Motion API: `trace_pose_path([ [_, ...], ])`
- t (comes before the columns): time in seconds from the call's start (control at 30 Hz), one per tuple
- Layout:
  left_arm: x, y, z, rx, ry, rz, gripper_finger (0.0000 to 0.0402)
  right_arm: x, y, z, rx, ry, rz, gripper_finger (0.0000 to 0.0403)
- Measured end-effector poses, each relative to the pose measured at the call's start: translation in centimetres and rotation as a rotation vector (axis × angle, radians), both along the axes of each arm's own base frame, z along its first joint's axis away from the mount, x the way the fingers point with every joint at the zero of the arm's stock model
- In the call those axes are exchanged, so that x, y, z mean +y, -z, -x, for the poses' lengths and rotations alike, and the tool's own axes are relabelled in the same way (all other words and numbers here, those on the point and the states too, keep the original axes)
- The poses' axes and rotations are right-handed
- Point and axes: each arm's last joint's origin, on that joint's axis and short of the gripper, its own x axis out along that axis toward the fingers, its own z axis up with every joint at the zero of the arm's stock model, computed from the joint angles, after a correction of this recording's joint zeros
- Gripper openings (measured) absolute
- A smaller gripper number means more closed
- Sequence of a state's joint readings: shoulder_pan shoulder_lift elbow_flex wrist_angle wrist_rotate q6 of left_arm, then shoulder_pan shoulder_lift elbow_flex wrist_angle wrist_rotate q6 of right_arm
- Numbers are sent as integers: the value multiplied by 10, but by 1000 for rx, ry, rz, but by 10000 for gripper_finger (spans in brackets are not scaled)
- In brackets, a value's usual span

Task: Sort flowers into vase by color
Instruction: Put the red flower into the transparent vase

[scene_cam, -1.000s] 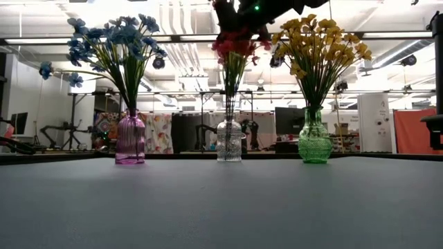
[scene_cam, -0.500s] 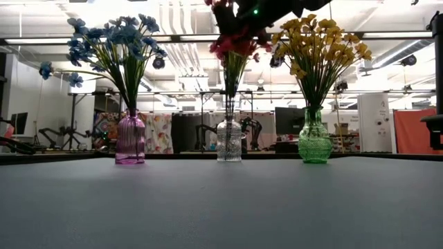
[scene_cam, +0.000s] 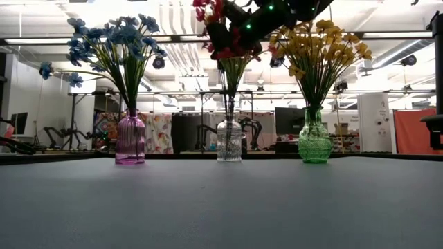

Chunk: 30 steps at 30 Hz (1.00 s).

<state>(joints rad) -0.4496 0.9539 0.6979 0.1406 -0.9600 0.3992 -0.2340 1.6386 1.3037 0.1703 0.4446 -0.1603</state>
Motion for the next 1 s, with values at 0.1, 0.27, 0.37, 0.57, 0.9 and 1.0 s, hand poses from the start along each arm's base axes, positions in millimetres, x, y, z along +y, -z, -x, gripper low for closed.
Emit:
trace_pose_path([
  [0.1, 0, 0, 0, 0, 0, 0, 184, 0, -1, 0, 3, -1, 3, 22],
  [0.27, 0, 0, 0, 0, 0, 0, 184, 1, -3, 2, 1, 1, -5, 35],
  [0.37, 0, 0, 0, 0, 0, 0, 184, 2, -3, 3, 9, 4, -28, 60],
  [0.57, 0, 0, 0, 0, 0, 0, 184, 6, -10, 4, 37, 5, -61, 131],
  [0.9, 0, 0, 0, -3, -1, 6, 184, 22, -32, 14, -3, -27, -69, 206],
  [1.0, 0, 0, 0, -2, -1, 6, 184, 23, -34, 14, -7, -30, -75, 210],
])
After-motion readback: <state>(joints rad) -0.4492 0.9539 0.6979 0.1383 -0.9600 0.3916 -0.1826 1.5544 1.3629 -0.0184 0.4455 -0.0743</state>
